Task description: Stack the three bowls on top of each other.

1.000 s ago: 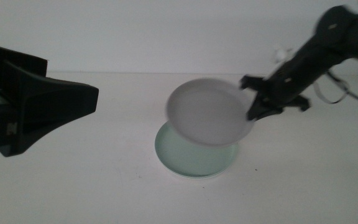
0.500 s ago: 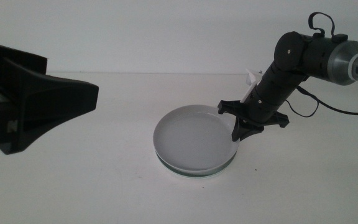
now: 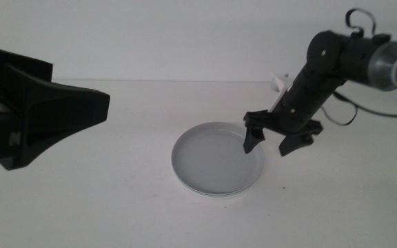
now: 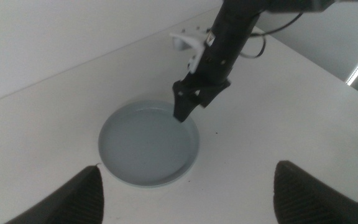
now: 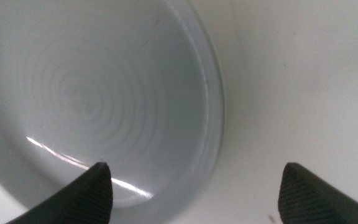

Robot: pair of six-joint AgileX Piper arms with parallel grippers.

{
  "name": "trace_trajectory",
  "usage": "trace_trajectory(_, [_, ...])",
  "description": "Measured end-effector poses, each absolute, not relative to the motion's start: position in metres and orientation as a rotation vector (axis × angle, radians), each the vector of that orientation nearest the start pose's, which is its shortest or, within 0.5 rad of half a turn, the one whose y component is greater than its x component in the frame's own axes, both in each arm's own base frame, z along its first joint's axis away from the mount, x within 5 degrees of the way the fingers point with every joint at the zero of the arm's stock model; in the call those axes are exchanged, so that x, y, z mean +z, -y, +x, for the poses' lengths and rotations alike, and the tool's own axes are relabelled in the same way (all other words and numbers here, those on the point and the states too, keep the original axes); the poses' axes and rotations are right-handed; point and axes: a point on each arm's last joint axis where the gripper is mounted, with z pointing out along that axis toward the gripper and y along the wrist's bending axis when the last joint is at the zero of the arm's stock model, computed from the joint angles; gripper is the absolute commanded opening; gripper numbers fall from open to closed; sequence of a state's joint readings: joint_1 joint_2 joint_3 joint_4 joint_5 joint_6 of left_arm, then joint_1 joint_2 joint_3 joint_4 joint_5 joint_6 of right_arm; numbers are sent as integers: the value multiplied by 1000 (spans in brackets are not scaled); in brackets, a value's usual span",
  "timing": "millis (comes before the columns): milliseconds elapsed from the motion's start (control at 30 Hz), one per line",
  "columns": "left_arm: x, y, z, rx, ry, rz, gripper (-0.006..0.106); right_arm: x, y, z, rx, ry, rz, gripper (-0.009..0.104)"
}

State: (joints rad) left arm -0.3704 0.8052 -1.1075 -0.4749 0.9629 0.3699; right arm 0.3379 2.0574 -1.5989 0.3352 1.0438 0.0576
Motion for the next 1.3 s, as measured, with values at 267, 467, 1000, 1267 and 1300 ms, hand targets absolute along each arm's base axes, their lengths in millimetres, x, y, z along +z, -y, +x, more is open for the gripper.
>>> trace_trajectory(267, [427, 79, 108, -574, -1977, 699, 94, 304, -126, 360, 373, -2761, -272, 87])
trace_trajectory(467, [427, 79, 108, -574, -1977, 699, 94, 366, -79, 301, 310, -2475, -170, 87])
trace_trajectory(1000, [427, 79, 108, -574, -1975, 698, 94, 404, -30, 177, 113, -2132, -63, 90])
trace_trajectory(1267, [427, 75, 107, -525, -1971, 703, 94, 408, -29, 171, 119, -2111, -50, 90])
trace_trajectory(1300, [427, 73, 105, -500, -1968, 701, 94, 408, -29, 171, 119, -2111, -50, 90])
